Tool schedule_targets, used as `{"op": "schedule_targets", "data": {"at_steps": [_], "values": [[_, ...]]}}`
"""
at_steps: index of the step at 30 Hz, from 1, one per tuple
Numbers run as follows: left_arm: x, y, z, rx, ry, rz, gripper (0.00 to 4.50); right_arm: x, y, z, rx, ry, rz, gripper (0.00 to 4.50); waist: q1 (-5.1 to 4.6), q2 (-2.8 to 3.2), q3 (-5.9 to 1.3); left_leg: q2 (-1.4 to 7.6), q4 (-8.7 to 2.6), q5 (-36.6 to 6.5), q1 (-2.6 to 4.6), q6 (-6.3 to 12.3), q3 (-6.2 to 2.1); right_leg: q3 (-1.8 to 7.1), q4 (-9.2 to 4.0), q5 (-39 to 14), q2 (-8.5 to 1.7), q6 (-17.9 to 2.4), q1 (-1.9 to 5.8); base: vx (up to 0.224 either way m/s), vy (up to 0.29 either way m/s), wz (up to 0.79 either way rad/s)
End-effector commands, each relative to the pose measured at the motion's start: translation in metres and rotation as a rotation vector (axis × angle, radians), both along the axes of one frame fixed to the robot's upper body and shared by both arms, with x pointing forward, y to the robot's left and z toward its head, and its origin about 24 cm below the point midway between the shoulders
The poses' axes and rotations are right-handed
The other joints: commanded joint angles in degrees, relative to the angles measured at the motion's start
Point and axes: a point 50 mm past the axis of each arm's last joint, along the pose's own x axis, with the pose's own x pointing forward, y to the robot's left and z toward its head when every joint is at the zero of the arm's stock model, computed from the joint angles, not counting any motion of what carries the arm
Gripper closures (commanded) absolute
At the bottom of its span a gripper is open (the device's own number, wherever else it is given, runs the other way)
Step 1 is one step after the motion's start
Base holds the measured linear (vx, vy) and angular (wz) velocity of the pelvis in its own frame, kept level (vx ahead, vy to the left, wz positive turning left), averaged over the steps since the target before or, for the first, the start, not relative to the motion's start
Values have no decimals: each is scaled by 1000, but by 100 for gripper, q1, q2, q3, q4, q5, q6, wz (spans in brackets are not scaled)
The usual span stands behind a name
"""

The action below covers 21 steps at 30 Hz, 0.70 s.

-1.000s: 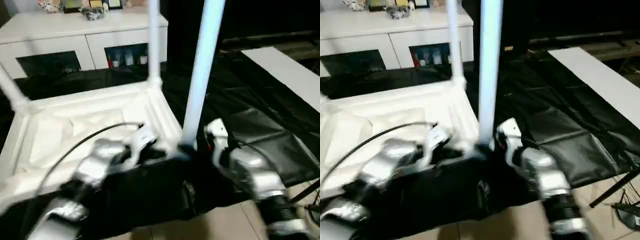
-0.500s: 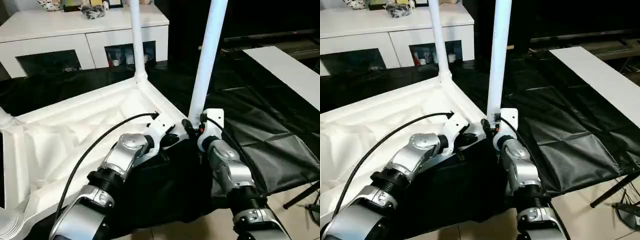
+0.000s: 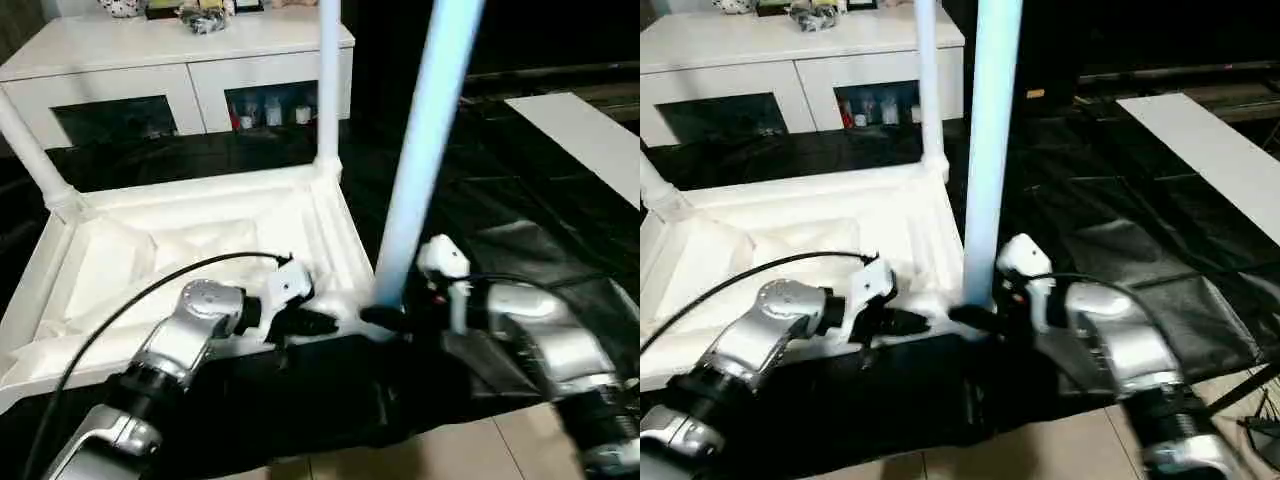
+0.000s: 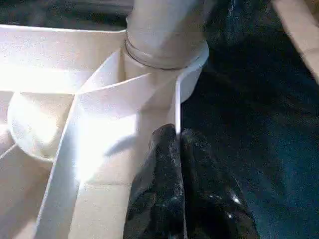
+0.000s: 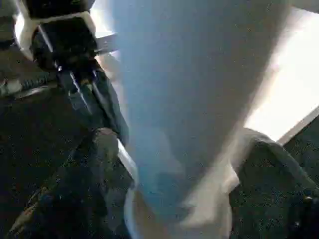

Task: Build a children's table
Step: Rotate leg to tighten

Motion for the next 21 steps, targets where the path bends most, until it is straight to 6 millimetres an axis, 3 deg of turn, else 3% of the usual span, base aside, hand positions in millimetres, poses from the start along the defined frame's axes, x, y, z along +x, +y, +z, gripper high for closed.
{"op": "schedule_targets", "data": {"at_steps": [1,6,14,21], "values": [[-6,0,-3,3,38,-43,450,-6,-1,0,-20,26,68,75,14,-86,-300,269,-407,-956,10,477,-95,239,-270,-1007,-313,-1463,304,0,0,0],[-6,3,-2,6,31,-26,450,-7,-2,-4,-65,29,83,75,-18,-111,-295,248,-410,-1014,6,405,-106,236,-315,-1393,-315,-1337,288,0,0,0],[-6,2,-3,8,34,-24,450,1,4,-10,-77,12,23,75,-33,-89,-319,239,-387,-796,15,428,-98,226,-264,-949,-290,-1489,285,0,0,0],[-6,3,-3,14,36,-19,450,1,7,-19,-120,22,28,140,-26,-100,-321,237,-378,-796,9,436,-96,230,-259,-948,-302,-1483,299,0,0,0]]}}
